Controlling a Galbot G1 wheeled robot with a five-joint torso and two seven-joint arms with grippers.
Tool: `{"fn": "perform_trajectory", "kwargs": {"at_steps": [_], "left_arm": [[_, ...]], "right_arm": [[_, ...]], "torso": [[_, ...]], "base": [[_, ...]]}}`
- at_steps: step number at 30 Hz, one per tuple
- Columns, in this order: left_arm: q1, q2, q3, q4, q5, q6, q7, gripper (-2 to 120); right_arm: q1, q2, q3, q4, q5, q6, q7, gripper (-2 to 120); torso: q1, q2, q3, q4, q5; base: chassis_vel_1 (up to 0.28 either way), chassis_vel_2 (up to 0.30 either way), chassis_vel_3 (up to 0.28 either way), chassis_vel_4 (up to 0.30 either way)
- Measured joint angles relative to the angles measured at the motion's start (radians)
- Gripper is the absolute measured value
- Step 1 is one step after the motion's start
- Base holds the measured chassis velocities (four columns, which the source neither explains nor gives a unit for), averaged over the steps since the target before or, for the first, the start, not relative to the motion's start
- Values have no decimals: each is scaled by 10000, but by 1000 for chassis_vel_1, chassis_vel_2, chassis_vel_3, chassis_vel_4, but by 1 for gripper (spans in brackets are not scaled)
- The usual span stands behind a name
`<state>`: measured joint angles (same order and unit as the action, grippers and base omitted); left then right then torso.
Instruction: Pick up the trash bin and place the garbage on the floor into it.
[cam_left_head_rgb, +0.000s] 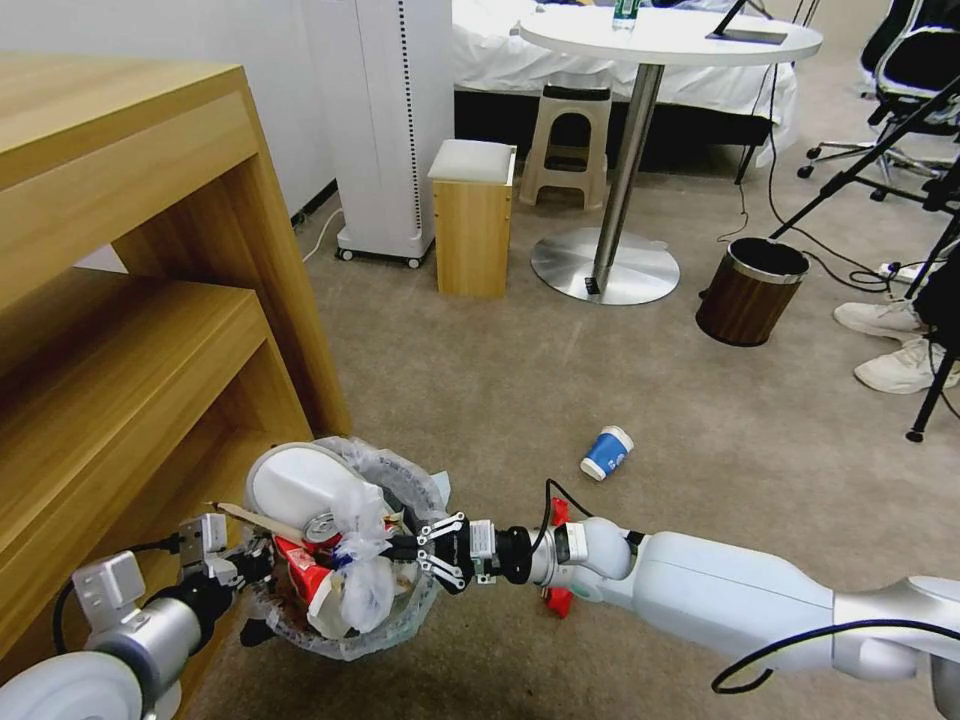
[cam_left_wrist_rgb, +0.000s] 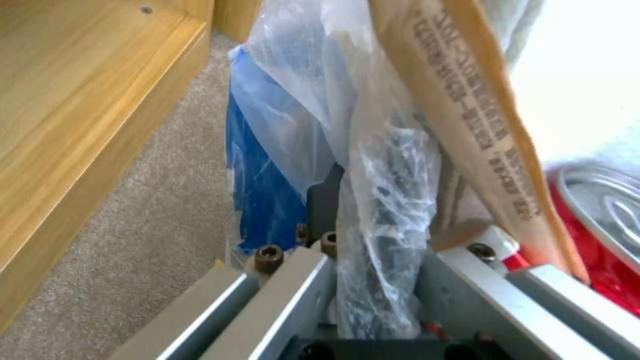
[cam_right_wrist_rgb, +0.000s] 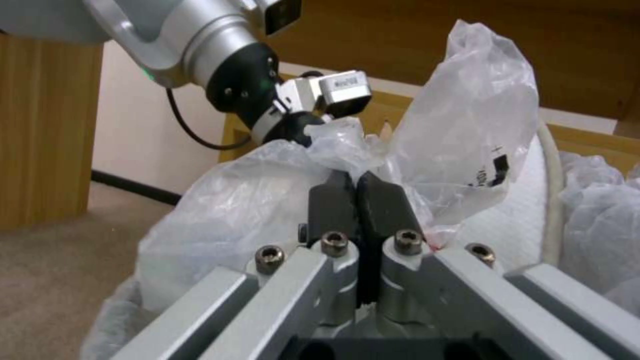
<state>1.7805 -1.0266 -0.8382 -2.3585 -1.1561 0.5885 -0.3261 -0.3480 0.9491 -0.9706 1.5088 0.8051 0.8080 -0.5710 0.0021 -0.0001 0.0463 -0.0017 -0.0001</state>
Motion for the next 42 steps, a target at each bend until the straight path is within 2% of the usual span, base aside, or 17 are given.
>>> {"fn": "perform_trajectory", "kwargs": {"at_steps": [6,8,9,11,13,16,17,19,22,24,28,31,34,42], "left_arm": [[52,-38,-1,-49,22,2,-2,0],[97,-81,-3,-95,51,7,-7,0],[97,-81,-3,-95,51,7,-7,0],[164,-133,3,-162,94,15,-10,0],[196,-146,13,-184,118,21,-9,0],[270,-180,47,-247,172,30,-5,0],[270,-180,47,-247,172,30,-5,0],[299,-192,50,-274,193,40,-1,0],[327,-202,70,-292,194,68,13,0],[444,-105,63,-386,-39,176,9,0],[467,13,-11,-415,-313,205,-95,0],[508,132,-37,-445,-862,297,-387,0],[513,198,-49,-471,-1191,334,-572,0],[485,294,-126,-484,-2010,436,-1106,0]], "right_arm": [[96,169,-111,-229,-32,5,17,0],[140,286,-167,-405,-122,12,76,8],[140,286,-167,-405,-122,12,76,8],[162,428,-190,-570,-198,17,236,20],[168,483,-190,-621,-285,18,352,23],[196,643,-186,-815,-469,22,579,38],[196,643,-186,-815,-469,22,579,38],[228,686,-181,-841,-518,22,658,48],[270,668,-174,-810,-521,22,696,56],[385,546,-120,-711,-536,16,695,68],[352,390,-1,-573,-522,4,682,76],[303,147,168,-303,-462,-55,541,93],[270,60,261,-178,-430,-63,523,99],[190,-365,635,467,-248,-192,514,100]], "torso": [[0,0,0,0,0],[0,0,2,0,0],[0,0,2,0,0],[0,0,1,0,0],[0,0,2,0,1],[0,0,2,0,0],[0,0,2,0,0],[0,0,2,0,0],[0,0,1,0,0],[0,0,1,1,0],[0,0,1,0,1],[0,0,0,0,1],[0,0,0,0,1],[0,0,0,0,1]], "base": [[0,0,0,0],[0,0,0,0],[0,0,0,0],[0,0,0,0],[0,0,0,0],[0,0,0,0],[0,0,0,0],[0,0,0,0],[0,0,0,0],[0,0,0,0],[0,0,0,0],[0,0,0,0],[0,0,0,0],[0,0,0,0]]}}
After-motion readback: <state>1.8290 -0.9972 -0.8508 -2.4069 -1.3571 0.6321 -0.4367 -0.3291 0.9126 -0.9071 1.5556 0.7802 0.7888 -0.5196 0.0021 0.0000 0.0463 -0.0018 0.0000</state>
